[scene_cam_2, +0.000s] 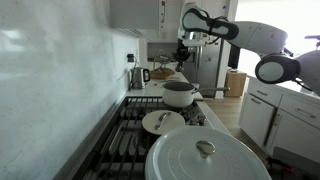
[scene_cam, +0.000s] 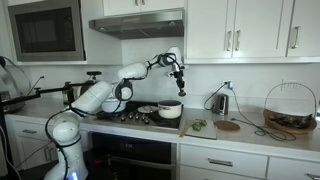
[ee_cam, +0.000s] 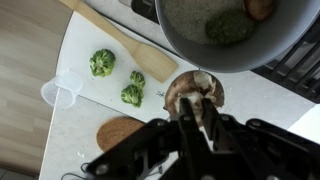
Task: Take the object on the counter and put it in the pot
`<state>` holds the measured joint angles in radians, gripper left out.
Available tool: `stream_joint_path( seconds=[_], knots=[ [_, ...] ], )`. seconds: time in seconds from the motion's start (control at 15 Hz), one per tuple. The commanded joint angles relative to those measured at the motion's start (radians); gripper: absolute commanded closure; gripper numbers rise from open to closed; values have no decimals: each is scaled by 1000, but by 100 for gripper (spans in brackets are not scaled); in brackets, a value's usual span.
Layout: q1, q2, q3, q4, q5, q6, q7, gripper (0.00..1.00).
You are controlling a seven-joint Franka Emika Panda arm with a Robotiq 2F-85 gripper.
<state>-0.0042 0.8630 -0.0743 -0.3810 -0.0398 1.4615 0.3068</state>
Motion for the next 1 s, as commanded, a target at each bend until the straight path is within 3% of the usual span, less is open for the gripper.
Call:
stream_joint_path(
  seconds=[0.0, 0.47, 0.93],
  knots=[
    [7, -39, -2, -21, -7, -89, -32, 96],
    [30, -52, 2, -16, -8, -273, -44, 96],
    [67, -39, 12, -15, -2, -376, -92, 96]
  ],
)
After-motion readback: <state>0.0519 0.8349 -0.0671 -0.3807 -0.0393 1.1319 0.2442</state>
